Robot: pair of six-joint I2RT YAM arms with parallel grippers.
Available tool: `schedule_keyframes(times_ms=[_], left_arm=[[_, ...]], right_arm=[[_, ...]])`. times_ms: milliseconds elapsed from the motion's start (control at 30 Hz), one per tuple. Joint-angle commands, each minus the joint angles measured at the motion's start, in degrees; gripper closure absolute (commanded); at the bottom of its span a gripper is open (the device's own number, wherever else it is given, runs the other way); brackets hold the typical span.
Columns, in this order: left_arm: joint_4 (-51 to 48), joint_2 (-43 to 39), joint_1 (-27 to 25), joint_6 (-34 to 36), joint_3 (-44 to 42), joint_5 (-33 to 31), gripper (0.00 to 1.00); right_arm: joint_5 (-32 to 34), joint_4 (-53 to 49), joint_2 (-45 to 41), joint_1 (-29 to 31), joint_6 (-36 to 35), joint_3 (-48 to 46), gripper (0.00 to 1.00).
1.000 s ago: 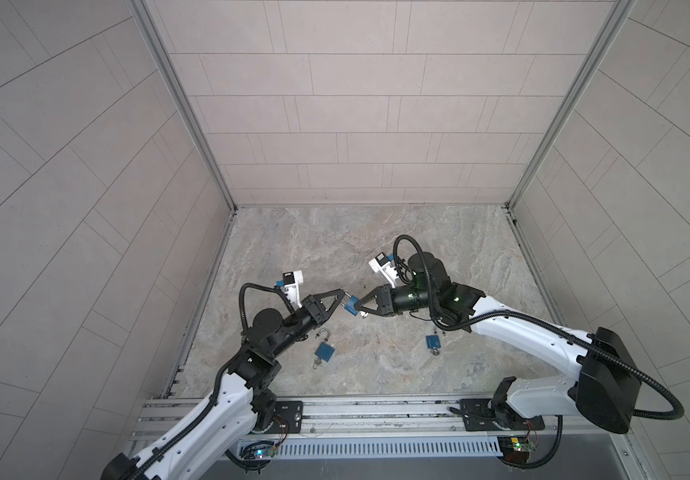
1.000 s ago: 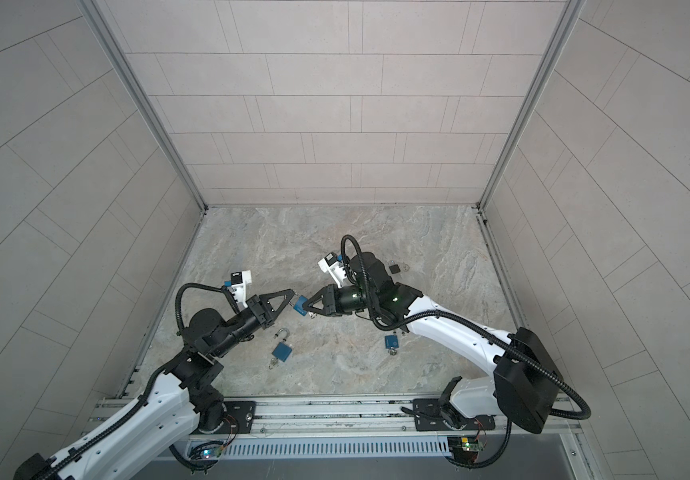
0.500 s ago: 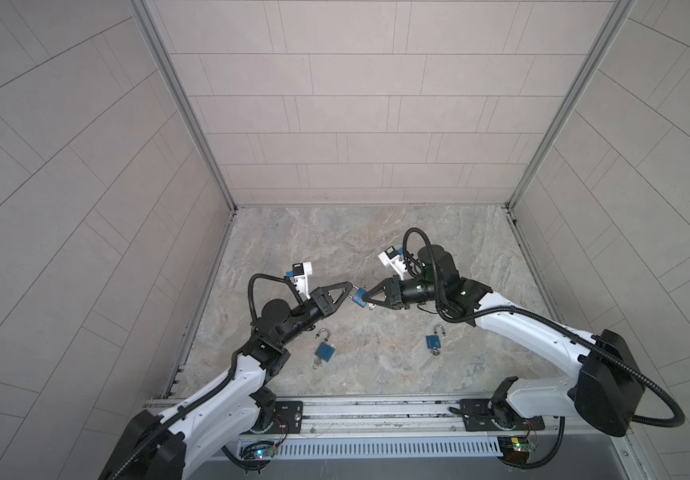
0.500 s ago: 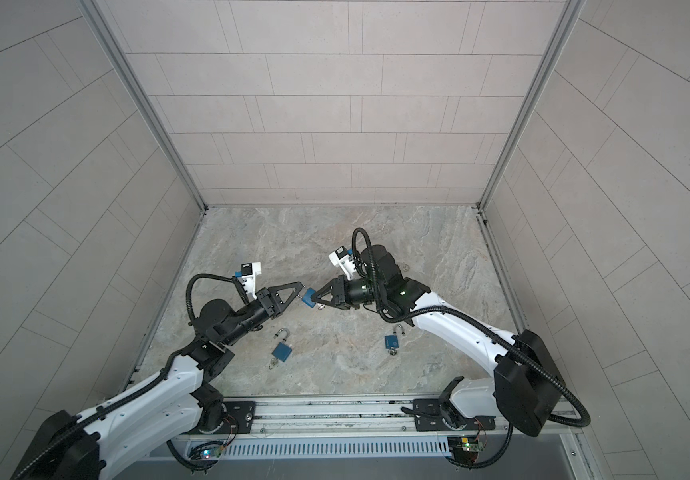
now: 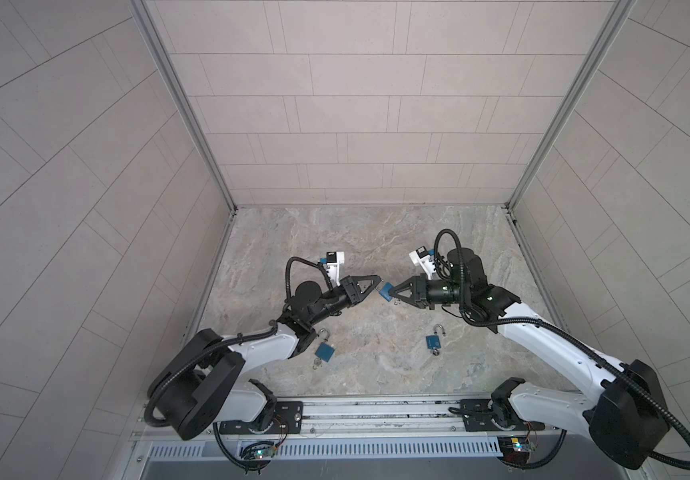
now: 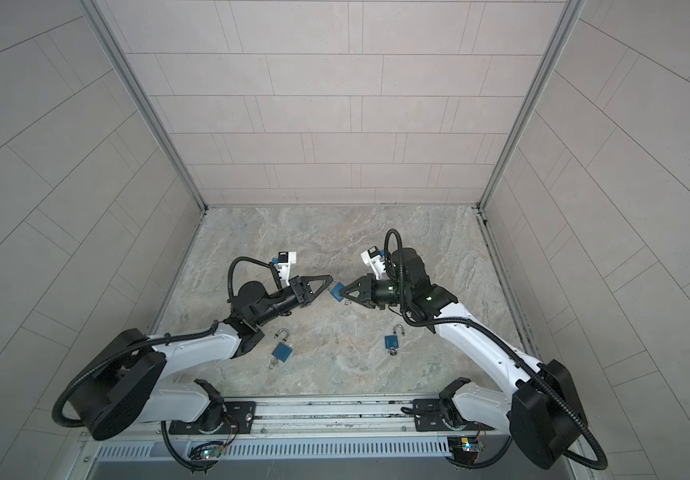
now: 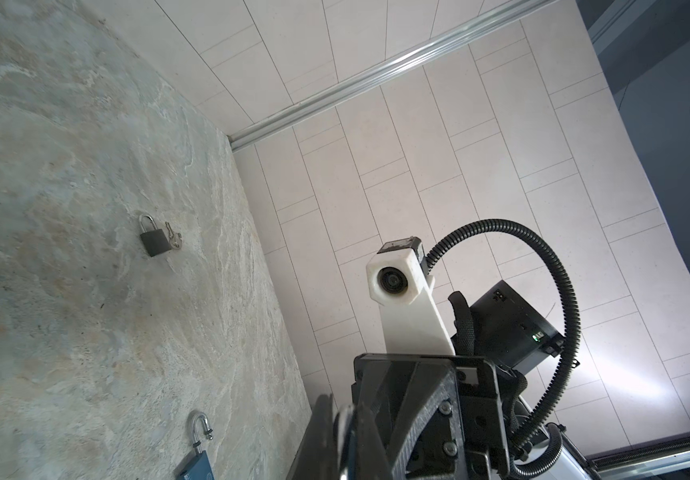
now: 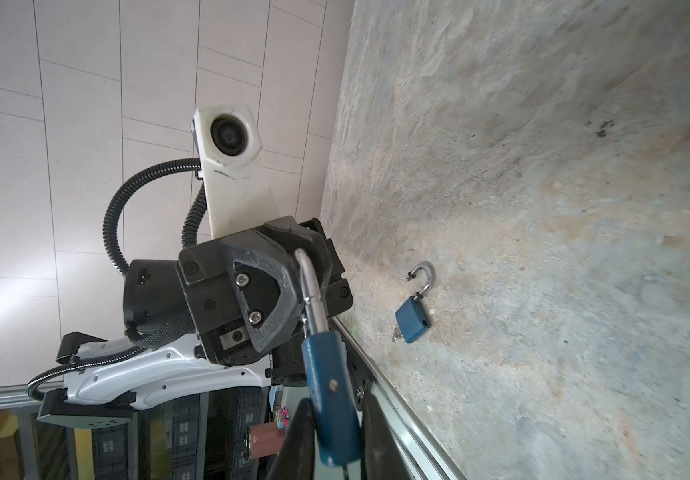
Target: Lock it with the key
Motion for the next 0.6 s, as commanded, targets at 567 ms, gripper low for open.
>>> schedule_keyframes(times_ms=[567], left_arm=[[10.44, 17.70, -15.26, 2.86, 12.81, 10.10, 1.00]], right_arm=[[-0.11, 1.09, -17.86, -14.31, 4.51, -10.65, 1.00]])
